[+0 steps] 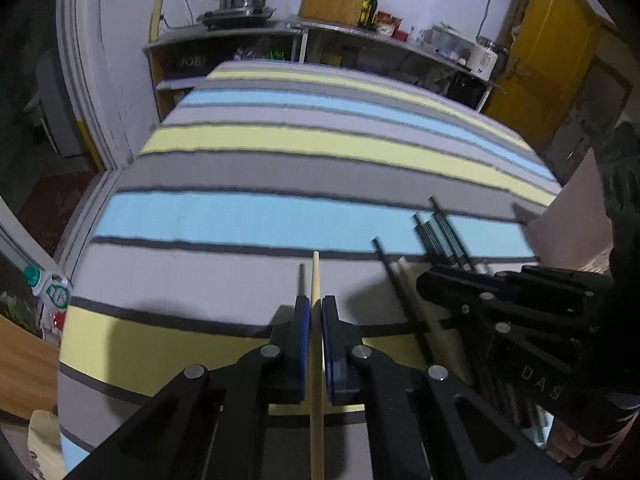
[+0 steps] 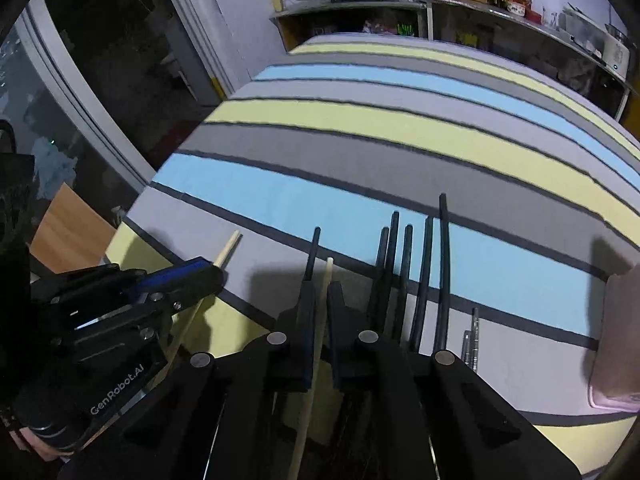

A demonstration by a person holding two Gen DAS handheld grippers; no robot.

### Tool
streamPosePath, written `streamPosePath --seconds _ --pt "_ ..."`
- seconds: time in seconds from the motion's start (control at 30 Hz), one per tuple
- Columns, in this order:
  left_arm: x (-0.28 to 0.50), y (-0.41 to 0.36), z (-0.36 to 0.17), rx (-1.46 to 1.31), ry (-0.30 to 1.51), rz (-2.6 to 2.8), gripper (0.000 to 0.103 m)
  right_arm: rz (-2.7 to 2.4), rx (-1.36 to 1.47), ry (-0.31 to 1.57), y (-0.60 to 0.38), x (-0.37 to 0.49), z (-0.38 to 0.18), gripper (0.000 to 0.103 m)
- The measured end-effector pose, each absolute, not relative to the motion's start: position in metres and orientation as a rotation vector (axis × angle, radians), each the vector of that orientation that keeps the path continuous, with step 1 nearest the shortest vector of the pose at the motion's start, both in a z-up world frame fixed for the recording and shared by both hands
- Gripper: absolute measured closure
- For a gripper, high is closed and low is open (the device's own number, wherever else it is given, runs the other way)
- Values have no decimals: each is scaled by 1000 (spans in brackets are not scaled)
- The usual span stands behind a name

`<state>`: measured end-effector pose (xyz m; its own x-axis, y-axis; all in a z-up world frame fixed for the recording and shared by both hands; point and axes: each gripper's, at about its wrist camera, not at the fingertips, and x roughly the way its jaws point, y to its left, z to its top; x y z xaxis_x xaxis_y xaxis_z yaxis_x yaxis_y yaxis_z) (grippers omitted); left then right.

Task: Organize utensils
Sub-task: 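Lift the wooden chopsticks with both tools and carry them toward the pink caddy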

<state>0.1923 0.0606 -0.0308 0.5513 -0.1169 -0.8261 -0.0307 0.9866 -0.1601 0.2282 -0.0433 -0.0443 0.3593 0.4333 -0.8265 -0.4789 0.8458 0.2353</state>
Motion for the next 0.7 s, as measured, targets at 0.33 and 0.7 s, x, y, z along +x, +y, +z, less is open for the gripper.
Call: streamPosePath --seconds 0.33,0.7 --pt "176 68 12 -159 931 -62 97 625 -47 1037 -53 212 -20 97" --pt "177 83 -9 -199 963 -65 97 577 -88 1099 -42 226 -56 94"
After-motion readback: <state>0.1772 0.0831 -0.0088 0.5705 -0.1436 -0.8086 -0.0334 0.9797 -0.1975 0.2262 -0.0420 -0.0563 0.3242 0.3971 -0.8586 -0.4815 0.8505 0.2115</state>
